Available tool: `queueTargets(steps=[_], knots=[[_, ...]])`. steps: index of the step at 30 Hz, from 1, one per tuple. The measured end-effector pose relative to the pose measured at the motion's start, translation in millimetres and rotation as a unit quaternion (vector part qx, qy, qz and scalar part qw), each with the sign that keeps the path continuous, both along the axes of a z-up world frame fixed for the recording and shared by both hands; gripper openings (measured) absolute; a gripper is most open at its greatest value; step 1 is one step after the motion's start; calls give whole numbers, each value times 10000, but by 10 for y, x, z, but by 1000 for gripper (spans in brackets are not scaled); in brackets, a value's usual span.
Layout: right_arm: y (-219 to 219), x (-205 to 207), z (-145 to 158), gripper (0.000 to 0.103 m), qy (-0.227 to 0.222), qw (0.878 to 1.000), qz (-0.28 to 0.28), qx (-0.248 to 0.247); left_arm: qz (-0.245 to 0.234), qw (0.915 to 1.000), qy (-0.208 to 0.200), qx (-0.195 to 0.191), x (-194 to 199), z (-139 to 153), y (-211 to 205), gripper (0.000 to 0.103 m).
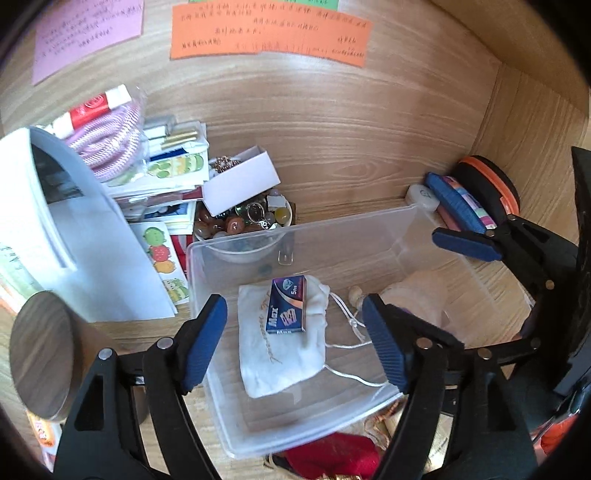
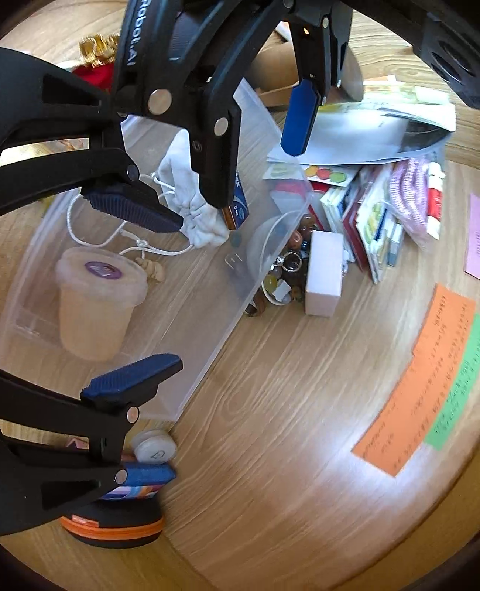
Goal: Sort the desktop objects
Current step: 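Withdraw both grippers from the box back toward the desk items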
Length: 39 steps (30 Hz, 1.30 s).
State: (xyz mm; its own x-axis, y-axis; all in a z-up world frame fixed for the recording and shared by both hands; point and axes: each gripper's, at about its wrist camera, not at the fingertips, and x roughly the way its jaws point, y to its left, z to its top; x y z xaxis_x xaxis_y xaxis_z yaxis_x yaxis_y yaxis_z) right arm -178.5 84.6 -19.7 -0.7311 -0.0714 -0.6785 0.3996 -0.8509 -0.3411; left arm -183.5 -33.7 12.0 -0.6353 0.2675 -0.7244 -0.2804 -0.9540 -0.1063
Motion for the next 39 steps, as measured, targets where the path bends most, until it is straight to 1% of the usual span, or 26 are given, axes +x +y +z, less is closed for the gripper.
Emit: queueTargets(steps=[1,2,6,8,9,12,13,16,20,26,33,39], knots=[[30,7,15,70,29,10000,-2,-29,7,10000,16,-12,29,14,-2,77],[50,61,44,72,81,10000,-3,-56,11,10000,29,-22,56,27,-3,77],[88,248,109,72,229,9997,-8,-112,53,9999,108,-56,199,90,-9,80],[103,301,130,73,258,9995,1,-165,95,9997,190,-100,284,114,-12,88],[125,358,147,73,280,9994,0,-200,109,9996,236,-107,328,130,-20,90],[156,474,178,74,349,9989,13,-303,105,9991,368,-156,476,179,-16,90],[166,523,194,75,372,9987,9,-335,107,9989,423,-186,536,195,-16,90],[192,663,211,79,475,9980,-19,-409,134,9980,547,-286,690,229,-24,95],[218,831,198,80,514,9972,20,-552,213,9967,685,-384,870,216,-43,96],[269,1061,108,81,406,9958,76,-823,313,9966,650,-404,1045,76,-110,96],[300,1294,-69,81,142,9929,185,-1166,398,9970,524,-405,1201,-140,-178,96],[275,1476,-264,81,-122,9901,337,-1358,415,9983,276,-286,1280,-356,-243,96]])
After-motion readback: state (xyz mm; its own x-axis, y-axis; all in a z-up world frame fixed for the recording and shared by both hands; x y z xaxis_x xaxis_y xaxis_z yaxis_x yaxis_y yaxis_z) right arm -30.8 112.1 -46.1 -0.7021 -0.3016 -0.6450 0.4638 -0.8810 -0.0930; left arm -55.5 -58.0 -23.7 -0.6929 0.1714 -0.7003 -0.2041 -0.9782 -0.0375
